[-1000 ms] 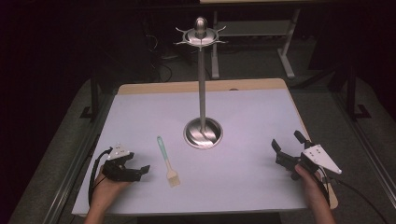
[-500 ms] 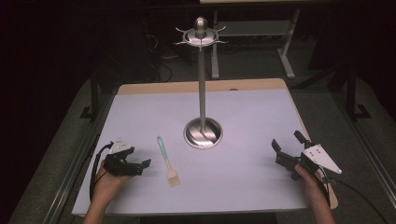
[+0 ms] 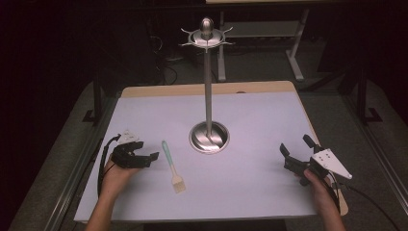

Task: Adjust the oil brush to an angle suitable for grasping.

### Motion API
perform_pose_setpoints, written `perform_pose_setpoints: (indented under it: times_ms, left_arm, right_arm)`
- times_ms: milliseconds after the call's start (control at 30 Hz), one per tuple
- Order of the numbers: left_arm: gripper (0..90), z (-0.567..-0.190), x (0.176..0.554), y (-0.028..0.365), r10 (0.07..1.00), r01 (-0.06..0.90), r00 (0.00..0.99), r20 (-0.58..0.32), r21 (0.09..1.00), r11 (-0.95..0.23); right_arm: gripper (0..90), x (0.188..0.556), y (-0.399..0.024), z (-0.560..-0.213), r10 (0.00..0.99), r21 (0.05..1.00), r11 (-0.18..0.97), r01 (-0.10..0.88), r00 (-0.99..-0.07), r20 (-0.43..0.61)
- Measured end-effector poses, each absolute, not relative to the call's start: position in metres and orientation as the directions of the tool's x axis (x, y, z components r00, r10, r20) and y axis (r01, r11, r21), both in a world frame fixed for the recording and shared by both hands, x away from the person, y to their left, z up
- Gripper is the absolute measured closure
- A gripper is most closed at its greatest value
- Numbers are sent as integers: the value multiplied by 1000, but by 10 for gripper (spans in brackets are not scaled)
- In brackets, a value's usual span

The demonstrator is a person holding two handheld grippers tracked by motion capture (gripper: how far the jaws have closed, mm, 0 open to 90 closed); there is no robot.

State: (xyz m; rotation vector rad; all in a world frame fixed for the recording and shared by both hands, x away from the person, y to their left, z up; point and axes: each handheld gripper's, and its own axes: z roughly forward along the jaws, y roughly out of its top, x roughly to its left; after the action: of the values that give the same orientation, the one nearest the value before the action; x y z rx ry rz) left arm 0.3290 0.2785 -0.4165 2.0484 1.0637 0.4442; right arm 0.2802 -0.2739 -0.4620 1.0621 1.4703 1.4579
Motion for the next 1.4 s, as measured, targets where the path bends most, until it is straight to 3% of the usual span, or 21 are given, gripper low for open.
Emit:
perform_pose_setpoints:
  times_ms: [100, 400, 700, 733, 833, 1400]
  left_arm:
    - [258, -414, 337, 276, 811, 541, 585, -31, 759, -361]
    - [496, -411, 353, 265, 836, 544, 549, 12, 754, -368]
    - [729, -424, 371, 260, 837, 603, 543, -62, 723, -338]
    - [800, -425, 371, 260, 836, 606, 545, -61, 717, -343]
    - [898, -427, 371, 260, 836, 616, 543, -76, 713, -335]
    - [899, -442, 373, 246, 827, 633, 558, -64, 678, -374]
  right_arm:
    - [104, 280, -274, -462, 942, 999, -14, 30, -334, 23]
    - [104, 281, -274, -462, 941, 999, -16, 35, -337, 27]
    - [104, 280, -274, -462, 941, 999, -17, 34, -338, 27]
    - [104, 281, -274, -462, 941, 999, -14, 33, -338, 24]
    - [104, 281, -274, -462, 940, 999, -17, 39, -340, 29]
    - [104, 281, -274, -462, 940, 999, -13, 38, -340, 26]
